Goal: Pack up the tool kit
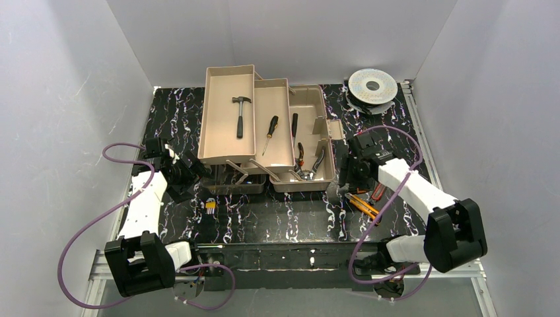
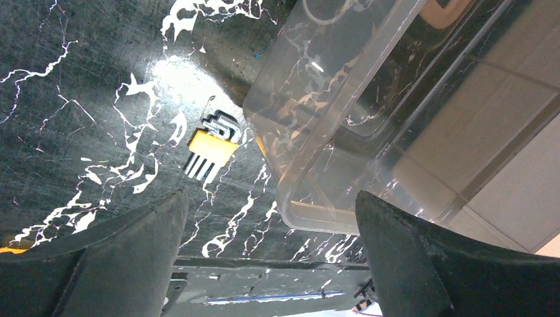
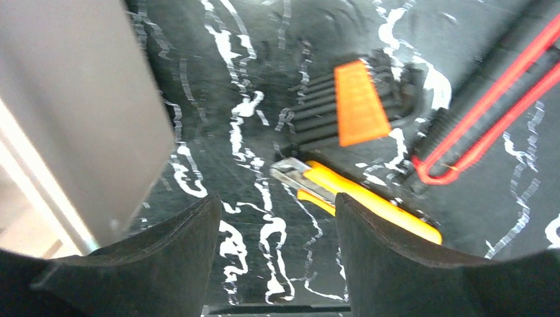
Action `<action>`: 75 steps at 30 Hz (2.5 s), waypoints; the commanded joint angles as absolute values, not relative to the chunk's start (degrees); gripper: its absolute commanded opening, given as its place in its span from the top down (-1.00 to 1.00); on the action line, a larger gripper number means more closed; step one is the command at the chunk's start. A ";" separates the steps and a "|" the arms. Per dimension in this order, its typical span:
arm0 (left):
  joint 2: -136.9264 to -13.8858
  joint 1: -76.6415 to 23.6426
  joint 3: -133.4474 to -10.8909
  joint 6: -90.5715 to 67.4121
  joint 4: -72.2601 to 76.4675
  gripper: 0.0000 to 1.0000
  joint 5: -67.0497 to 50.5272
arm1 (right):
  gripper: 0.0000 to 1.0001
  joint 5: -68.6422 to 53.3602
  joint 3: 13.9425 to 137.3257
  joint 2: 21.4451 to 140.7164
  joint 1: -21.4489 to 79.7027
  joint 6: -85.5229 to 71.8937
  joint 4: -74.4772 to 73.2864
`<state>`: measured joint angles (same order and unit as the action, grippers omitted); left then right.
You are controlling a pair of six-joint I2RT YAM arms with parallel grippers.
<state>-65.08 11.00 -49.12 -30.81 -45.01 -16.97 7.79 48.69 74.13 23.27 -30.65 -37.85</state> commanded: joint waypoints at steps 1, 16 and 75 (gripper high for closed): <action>-64.61 10.23 -50.37 -30.05 -45.18 -0.96 -19.09 | -0.44 17.87 52.55 78.41 24.70 -31.98 -49.48; -64.70 10.30 -50.59 -29.88 -45.20 -0.97 -19.50 | -0.34 16.61 54.51 91.71 27.11 -29.50 -46.39; -60.83 10.32 -49.75 -29.97 -44.18 -0.99 -20.50 | 0.37 9.72 46.78 82.08 25.05 -34.25 -33.00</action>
